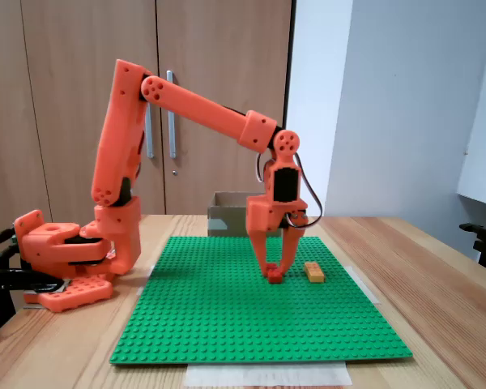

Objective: Pick the red lego block and put it in the box.

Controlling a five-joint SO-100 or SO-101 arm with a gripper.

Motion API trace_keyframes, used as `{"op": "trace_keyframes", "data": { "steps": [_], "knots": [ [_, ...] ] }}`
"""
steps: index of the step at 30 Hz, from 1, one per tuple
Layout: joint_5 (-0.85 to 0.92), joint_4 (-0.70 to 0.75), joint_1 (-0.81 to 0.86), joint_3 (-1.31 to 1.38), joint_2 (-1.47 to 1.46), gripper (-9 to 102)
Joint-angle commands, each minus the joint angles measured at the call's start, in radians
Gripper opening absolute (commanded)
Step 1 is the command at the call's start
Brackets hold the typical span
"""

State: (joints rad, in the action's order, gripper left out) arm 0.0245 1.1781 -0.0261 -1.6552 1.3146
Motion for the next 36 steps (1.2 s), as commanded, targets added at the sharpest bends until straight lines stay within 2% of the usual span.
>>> {"op": "trace_keyframes", "data": {
  "steps": [1,7,17,24,29,36],
  "knots": [
    [0.011,-0.011,0.006,0.012,0.037,-1],
    [0.014,-0.074,0.006,-0.087,0.140,-1],
    [-0.006,-0.097,-0.009,-0.230,0.419,-1],
    [0.032,0.008,-0.041,-0.195,0.525,-1],
    [0.071,0.089,-0.095,-0.077,0.525,-1],
    [0.052,0.207,-0.252,0.101,0.531,-1]
  ]
}}
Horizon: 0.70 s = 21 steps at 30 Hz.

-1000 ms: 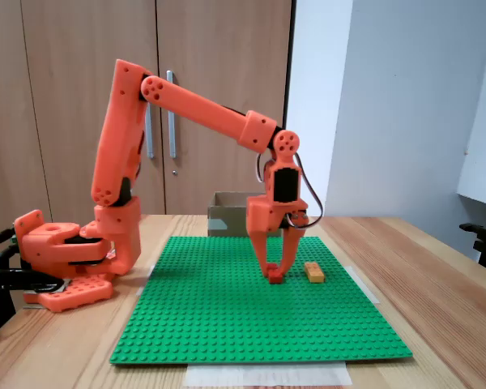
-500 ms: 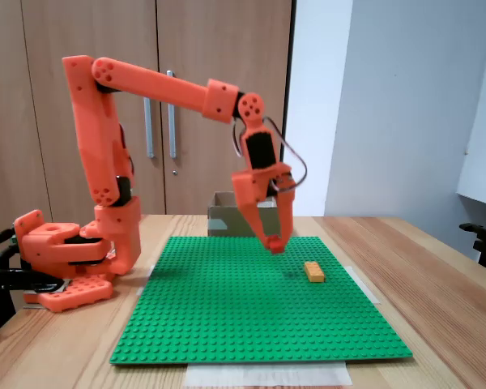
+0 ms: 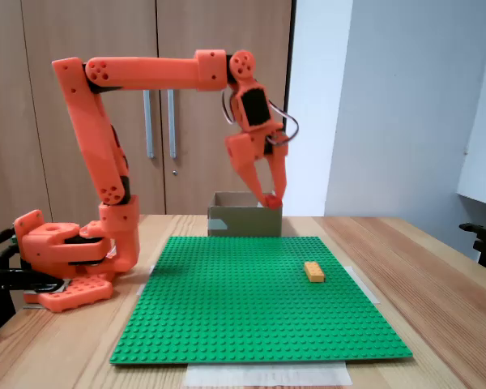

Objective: Pick the red lego block and put it in the box.

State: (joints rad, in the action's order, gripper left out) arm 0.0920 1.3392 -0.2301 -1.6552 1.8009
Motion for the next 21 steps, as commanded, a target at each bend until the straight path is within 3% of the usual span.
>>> {"op": "trace_keyframes", "data": {
  "steps": [1,12,21],
  "knots": [
    [-0.023,0.069,-0.072,0.130,0.044,-1],
    [-0.008,0.239,-0.356,0.377,0.044,-1],
    [0.000,0.173,-0.568,0.339,0.017,-1]
  ]
}}
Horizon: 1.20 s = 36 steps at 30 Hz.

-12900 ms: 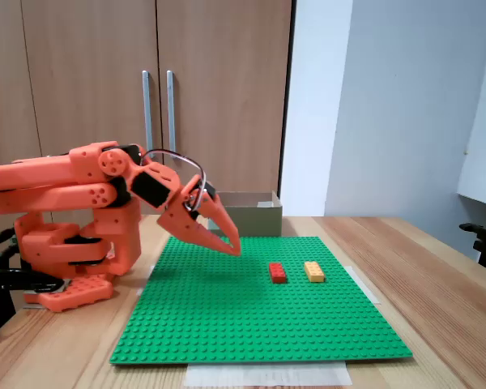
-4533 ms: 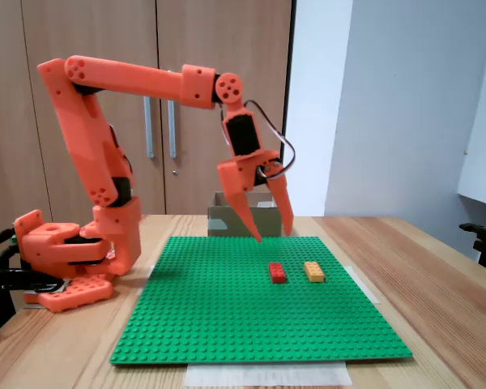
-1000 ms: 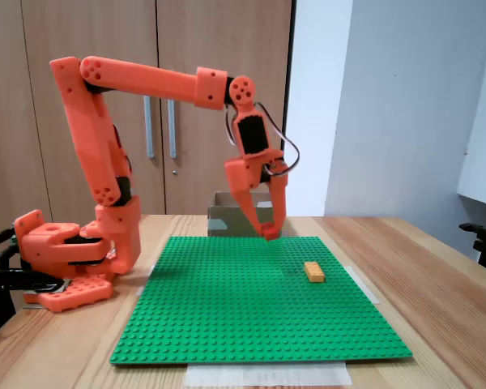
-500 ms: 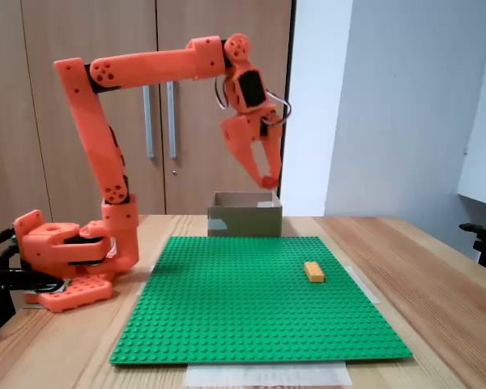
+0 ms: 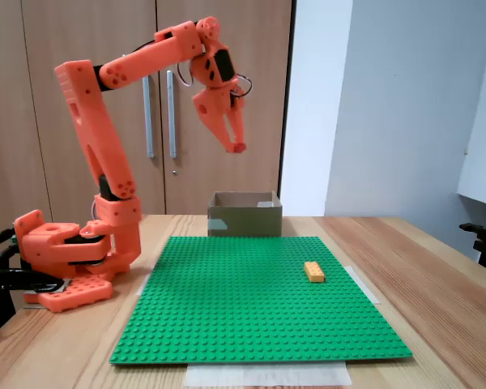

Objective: Pick the red lego block and put it in the box.

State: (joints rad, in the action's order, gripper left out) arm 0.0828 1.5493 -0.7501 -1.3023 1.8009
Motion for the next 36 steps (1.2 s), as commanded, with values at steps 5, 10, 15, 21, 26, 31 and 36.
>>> {"op": "trace_keyframes", "data": {
  "steps": [5,10,15,21,26,31,36],
  "knots": [
    [0.023,-0.178,-0.092,-0.181,0.015,-1],
    [0.023,-0.270,-0.089,-0.230,-0.028,-1],
    [0.014,-0.284,-0.078,-0.144,-0.155,-1],
    [-0.009,-0.252,-0.072,0.026,-0.367,-1],
    [-0.015,-0.215,-0.072,0.189,-0.537,-1],
    [-0.008,-0.198,-0.069,0.288,-0.660,-1],
    [0.003,-0.236,-0.081,0.285,-0.732,-1]
  ]
}}
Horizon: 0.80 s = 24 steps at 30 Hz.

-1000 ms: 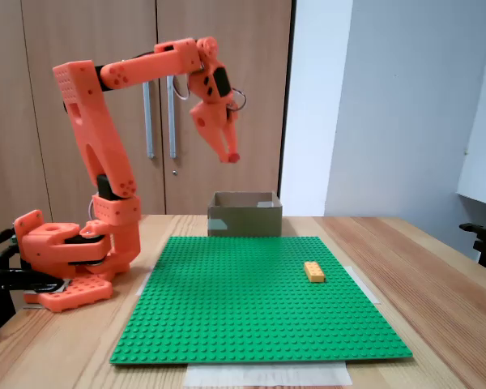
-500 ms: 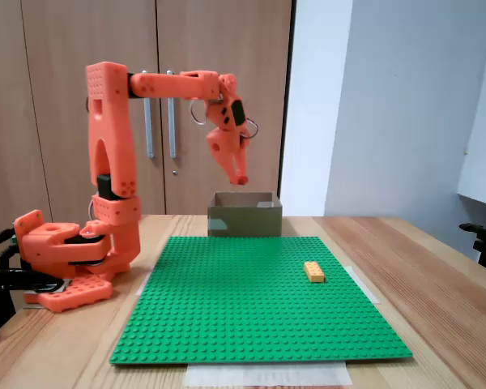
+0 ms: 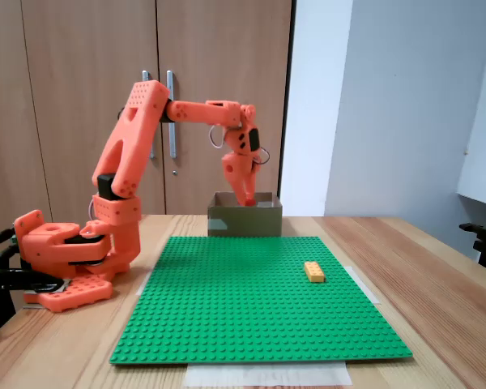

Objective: Pick the red lego block and put it in the box.

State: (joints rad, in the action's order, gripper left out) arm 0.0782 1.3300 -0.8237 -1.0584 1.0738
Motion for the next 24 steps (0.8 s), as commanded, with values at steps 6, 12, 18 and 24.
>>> {"op": "trace_keyframes", "data": {
  "steps": [6,12,18,24],
  "knots": [
    [0.009,-0.049,-0.026,0.000,-0.043,-1],
    [0.009,-0.110,-0.031,-0.058,-0.063,-1],
    [0.035,-0.130,-0.031,-0.106,-0.069,-1],
    [0.037,-0.127,-0.020,-0.115,-0.069,-1]
  ]
}}
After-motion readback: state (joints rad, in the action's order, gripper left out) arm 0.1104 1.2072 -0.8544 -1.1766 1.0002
